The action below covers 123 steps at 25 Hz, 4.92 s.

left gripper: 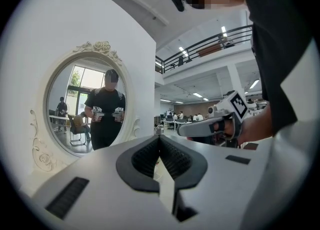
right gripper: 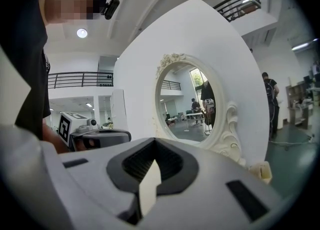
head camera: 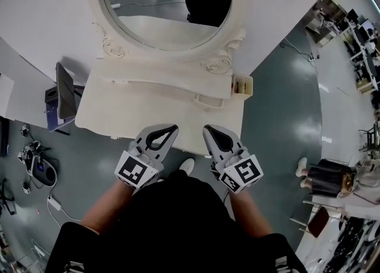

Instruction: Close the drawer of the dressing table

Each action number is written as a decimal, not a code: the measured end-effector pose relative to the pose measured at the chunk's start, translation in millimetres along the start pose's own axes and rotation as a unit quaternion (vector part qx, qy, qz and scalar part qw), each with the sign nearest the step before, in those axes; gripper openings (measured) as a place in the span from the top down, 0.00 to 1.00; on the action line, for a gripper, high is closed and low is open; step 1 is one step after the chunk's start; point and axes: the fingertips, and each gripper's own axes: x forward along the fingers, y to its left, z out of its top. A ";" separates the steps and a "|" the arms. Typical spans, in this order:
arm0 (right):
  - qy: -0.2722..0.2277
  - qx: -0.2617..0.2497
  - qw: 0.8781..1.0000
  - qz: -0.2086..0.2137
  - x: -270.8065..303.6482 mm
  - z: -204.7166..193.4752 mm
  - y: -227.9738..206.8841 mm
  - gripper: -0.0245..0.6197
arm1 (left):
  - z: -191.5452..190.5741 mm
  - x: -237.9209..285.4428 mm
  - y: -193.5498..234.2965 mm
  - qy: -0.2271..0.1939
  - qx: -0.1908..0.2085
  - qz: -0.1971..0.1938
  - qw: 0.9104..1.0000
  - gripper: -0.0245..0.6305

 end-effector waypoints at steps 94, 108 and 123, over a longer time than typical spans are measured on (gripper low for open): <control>0.325 0.245 0.854 -0.324 104.6 -329.9 -261.3 0.81 | -89.5 176.9 133.7 0.049 -0.003 -0.173 0.984 0.98; 0.327 0.236 0.855 -0.326 125.3 -323.4 -289.9 0.81 | -79.2 156.9 144.6 0.053 0.011 -0.134 0.989 0.98; 0.240 0.232 0.915 -0.226 97.8 -265.1 -220.5 0.79 | -61.9 151.3 115.2 0.040 0.010 -0.123 0.992 0.98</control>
